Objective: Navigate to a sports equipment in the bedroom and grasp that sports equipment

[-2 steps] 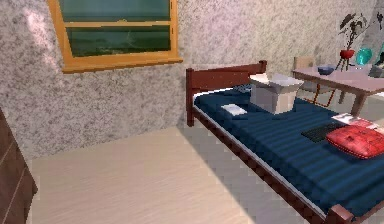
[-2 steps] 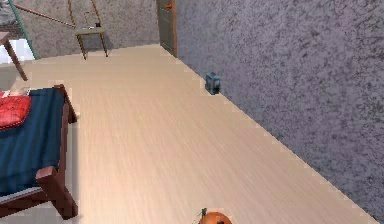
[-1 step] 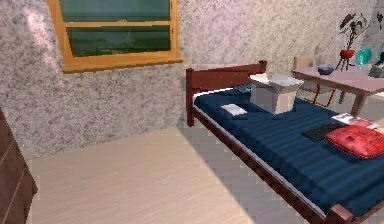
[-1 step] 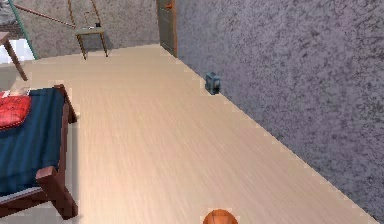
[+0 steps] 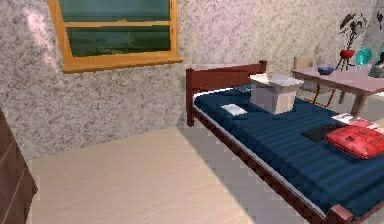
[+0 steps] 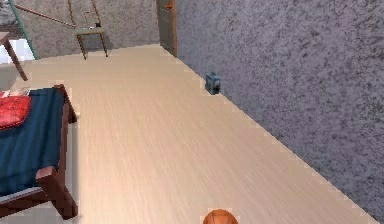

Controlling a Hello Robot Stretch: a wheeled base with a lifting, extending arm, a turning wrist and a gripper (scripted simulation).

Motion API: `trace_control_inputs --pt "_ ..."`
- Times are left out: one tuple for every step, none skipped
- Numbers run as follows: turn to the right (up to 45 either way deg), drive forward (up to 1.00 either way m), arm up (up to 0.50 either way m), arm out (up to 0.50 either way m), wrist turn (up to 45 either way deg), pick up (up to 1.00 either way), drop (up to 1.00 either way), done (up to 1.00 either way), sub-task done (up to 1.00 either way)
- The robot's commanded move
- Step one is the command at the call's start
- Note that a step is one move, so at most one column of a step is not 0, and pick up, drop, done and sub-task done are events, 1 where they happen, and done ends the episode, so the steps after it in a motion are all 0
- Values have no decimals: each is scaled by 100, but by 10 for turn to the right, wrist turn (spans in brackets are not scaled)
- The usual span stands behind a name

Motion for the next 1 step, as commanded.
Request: trace_control_inputs --pt "0 0 10 0 0 0 0 0 0"
